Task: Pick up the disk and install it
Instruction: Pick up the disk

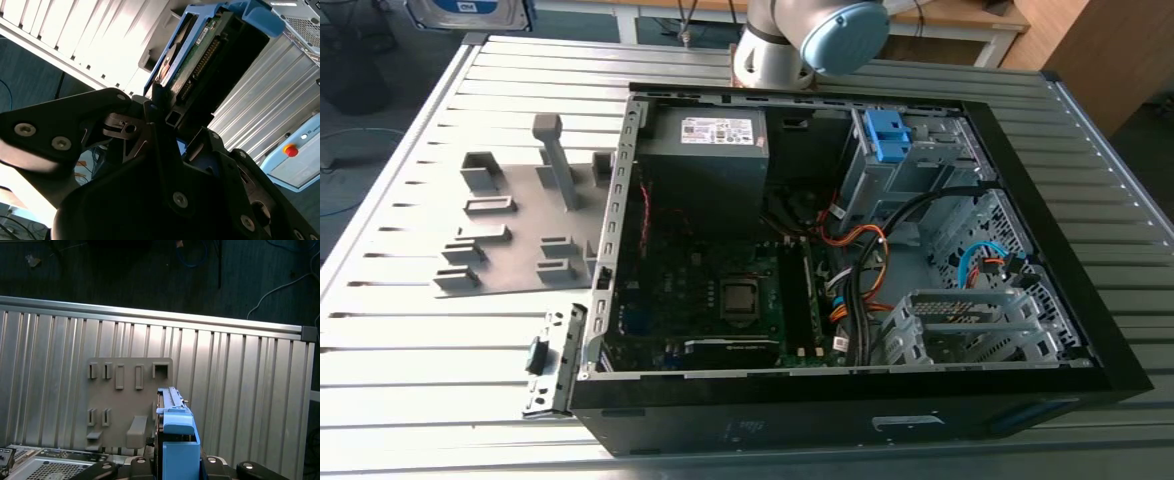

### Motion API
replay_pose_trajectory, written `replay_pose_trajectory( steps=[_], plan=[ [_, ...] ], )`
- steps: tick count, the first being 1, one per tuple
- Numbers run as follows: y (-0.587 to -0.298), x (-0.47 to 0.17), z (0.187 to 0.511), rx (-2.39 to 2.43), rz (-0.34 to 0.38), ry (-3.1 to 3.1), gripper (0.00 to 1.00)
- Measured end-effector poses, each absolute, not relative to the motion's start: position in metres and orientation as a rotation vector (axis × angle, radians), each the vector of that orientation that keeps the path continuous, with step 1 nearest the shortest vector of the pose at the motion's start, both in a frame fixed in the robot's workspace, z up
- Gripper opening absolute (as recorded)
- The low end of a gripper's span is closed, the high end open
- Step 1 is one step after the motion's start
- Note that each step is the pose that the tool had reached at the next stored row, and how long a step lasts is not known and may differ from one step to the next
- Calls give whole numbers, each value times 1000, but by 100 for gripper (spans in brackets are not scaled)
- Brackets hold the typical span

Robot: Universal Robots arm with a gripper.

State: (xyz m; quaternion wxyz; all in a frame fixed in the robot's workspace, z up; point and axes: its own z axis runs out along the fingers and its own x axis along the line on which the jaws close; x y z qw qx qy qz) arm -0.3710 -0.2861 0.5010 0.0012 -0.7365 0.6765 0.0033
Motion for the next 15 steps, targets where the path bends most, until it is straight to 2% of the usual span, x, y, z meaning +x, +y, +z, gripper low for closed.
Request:
replay_pose_trajectory(
  steps=[15],
  plan=[
    [-286,-359,501,-2312,10,2124,37]
  ],
)
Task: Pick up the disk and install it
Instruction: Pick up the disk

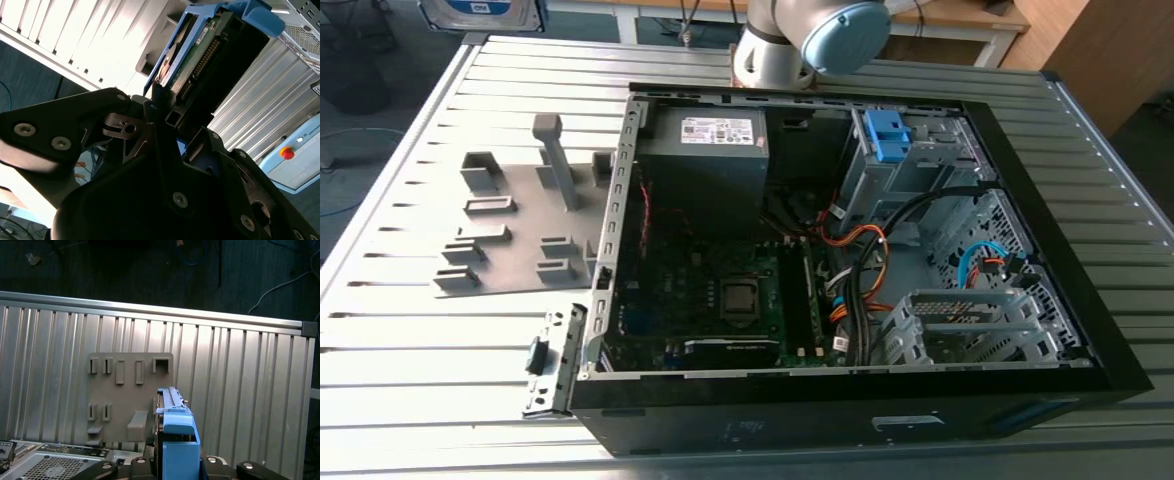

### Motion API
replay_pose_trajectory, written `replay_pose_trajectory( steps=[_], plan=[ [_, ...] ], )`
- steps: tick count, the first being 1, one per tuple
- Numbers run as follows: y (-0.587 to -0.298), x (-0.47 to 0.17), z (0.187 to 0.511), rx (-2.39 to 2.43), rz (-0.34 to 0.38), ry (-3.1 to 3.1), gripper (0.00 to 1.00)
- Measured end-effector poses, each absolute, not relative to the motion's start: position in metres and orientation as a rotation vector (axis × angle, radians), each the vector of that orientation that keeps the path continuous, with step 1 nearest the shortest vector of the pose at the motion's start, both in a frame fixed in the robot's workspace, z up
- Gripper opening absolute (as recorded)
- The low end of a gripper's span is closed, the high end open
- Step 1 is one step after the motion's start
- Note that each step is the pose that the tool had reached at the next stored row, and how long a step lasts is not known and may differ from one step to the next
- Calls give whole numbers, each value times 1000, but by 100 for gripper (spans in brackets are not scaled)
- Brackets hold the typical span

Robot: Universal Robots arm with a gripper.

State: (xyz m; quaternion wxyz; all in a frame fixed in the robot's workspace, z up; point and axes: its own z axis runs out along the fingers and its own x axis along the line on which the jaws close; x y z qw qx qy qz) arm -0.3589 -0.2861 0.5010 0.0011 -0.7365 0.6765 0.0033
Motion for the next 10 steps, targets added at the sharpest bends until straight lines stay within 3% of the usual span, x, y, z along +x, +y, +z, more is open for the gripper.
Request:
replay_pose_trajectory(
  steps=[10],
  plan=[
    [-286,-349,501,-2312,10,2124,37]
  ],
)
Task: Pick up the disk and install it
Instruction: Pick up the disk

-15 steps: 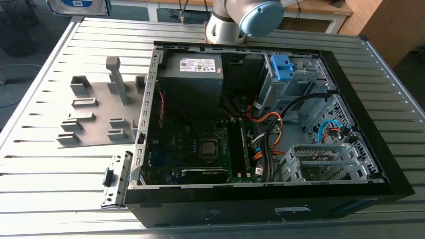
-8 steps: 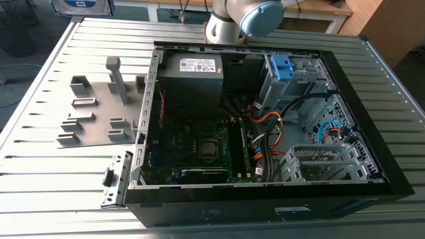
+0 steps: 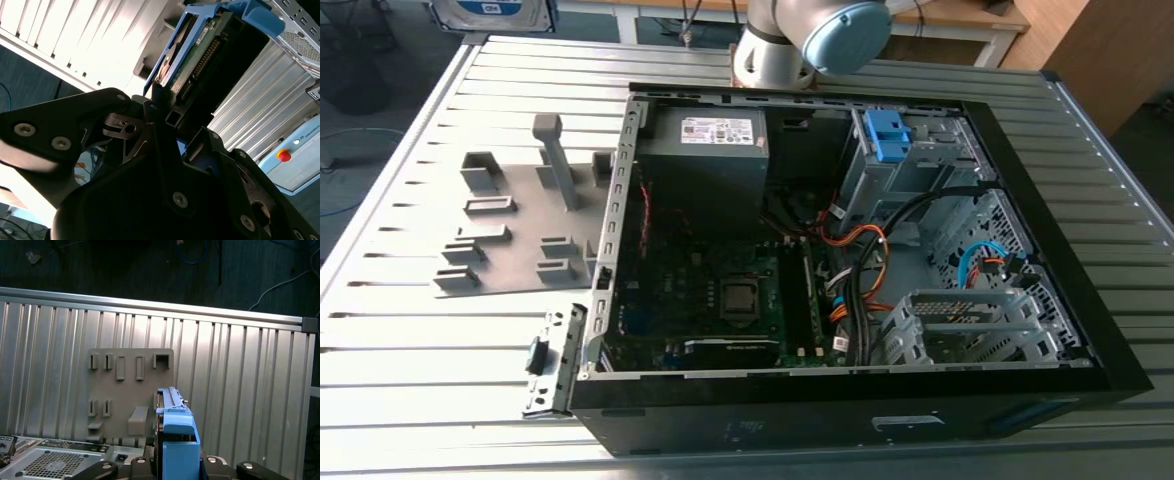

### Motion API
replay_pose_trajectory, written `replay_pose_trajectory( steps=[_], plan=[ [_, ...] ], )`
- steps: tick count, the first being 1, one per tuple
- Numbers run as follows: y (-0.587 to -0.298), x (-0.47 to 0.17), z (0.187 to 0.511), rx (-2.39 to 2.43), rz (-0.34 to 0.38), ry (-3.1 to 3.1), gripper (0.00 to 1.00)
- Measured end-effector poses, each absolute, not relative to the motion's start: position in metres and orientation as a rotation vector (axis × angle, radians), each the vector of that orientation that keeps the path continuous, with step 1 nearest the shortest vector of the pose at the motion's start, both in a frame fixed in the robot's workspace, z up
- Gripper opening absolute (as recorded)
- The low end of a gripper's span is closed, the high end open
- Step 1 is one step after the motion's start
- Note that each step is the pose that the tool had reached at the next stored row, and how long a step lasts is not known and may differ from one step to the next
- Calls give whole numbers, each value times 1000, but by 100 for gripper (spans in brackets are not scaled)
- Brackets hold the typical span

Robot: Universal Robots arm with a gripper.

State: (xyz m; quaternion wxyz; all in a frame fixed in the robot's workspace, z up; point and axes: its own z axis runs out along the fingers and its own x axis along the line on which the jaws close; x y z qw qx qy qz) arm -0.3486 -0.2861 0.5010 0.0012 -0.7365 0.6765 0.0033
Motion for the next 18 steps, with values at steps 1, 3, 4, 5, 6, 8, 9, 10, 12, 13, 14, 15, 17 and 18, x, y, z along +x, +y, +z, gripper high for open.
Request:
replay_pose_trajectory(
  steps=[1,3,4,5,6,8,9,10,12,13,14,15,17,18],
  plan=[
    [-286,-348,501,-2312,10,2124,37],
    [-286,-346,501,-2312,10,2124,37],
    [-286,-345,501,-2312,10,2124,37],
    [-286,-344,501,-2312,10,2124,37],
    [-286,-343,501,-2312,10,2124,37],
    [-286,-342,501,-2312,10,2124,37],
    [-286,-341,501,-2312,10,2124,37],
    [-286,-340,501,-2312,10,2124,37],
    [-286,-338,501,-2312,10,2124,37],
    [-286,-337,501,-2312,10,2124,37],
    [-286,-336,501,-2312,10,2124,37],
    [-286,-335,501,-2312,10,2124,37],
    [-286,-333,501,-2312,10,2124,37],
    [-286,-332,501,-2312,10,2124,37]
  ],
)
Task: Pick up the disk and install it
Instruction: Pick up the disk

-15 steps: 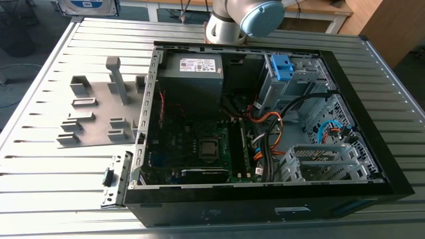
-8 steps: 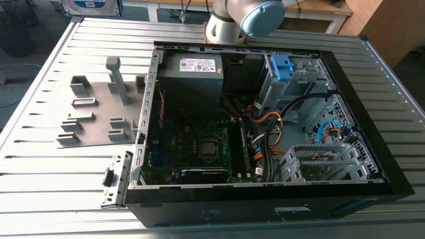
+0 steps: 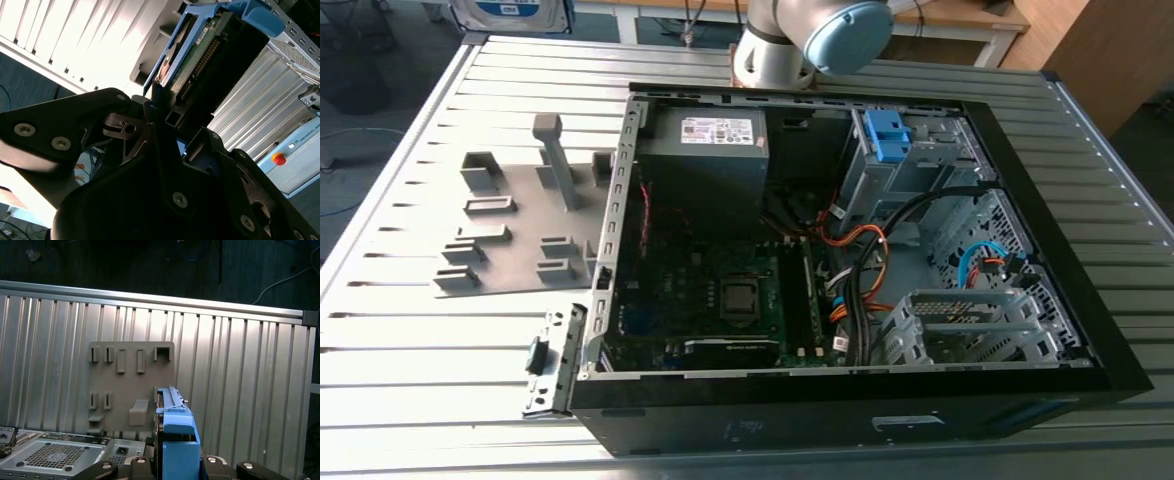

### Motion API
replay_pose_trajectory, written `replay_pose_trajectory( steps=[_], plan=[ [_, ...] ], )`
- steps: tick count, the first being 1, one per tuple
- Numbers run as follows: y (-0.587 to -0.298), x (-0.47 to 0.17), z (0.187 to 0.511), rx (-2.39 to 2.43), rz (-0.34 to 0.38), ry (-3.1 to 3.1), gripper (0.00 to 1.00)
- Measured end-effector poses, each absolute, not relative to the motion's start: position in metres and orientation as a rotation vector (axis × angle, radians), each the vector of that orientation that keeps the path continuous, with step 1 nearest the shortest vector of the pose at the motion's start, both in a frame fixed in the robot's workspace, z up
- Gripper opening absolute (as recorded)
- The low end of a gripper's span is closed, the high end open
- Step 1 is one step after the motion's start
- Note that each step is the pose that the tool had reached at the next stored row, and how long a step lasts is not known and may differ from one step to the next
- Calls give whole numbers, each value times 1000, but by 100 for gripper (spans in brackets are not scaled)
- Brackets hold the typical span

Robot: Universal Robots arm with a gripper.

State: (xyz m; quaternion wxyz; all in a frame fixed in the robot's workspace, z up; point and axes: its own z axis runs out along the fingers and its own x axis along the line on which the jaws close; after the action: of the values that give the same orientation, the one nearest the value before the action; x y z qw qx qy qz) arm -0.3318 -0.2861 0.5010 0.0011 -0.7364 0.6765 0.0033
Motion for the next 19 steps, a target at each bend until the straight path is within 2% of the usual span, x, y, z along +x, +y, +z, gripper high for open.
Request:
replay_pose_trajectory(
  steps=[19],
  plan=[
    [-286,-314,501,-2312,11,2124,37]
  ],
)
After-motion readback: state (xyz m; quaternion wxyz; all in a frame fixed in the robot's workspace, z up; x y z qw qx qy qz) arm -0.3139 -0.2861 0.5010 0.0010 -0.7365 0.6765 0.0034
